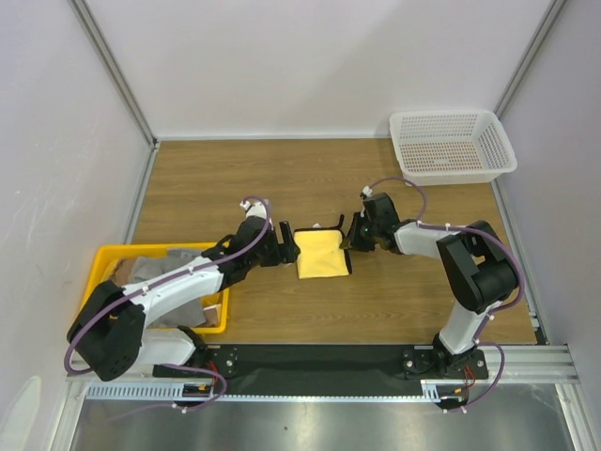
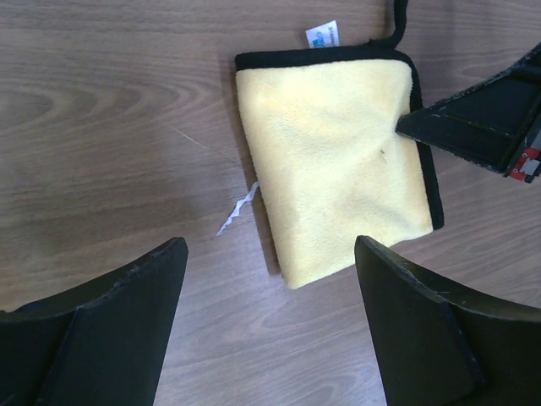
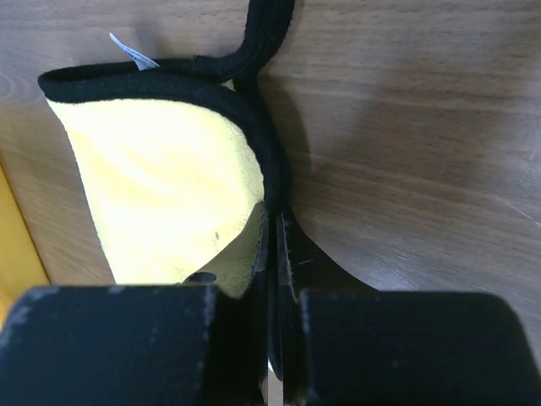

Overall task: Fold and stack the towels
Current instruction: Neatly place the folded towel into the bin

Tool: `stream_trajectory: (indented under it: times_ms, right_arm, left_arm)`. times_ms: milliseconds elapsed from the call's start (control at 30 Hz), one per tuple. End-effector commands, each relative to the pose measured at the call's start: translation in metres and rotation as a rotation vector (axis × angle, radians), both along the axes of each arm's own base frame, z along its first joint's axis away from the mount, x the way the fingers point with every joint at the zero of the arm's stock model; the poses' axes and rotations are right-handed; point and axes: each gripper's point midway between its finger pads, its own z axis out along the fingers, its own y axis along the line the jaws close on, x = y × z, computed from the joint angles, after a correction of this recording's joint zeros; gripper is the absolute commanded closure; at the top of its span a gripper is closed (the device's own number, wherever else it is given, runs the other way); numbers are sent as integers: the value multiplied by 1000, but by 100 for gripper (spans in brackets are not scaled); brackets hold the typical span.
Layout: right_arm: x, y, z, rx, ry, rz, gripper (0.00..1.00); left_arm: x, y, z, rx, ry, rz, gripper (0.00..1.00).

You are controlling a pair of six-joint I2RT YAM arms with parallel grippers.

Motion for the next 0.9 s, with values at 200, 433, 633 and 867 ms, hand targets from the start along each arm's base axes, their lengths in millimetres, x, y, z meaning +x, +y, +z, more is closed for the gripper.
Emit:
stream_trajectory:
  times_ms: [200, 433, 633, 867]
  right_arm:
    - [43, -11, 99, -19, -213, -121, 100]
    - [83, -30, 130, -67, -301, -176, 100]
    - [127, -49, 157, -83, -362, -194, 100]
    - [178, -70, 193, -61, -429, -196, 100]
  left_arm:
    - [16, 25, 19, 15, -80, 43, 13]
    - [24, 31, 19, 27, -76, 41, 13]
    - [30, 34, 22, 26, -82, 44, 13]
    - [38, 39, 26, 25, -86, 59, 13]
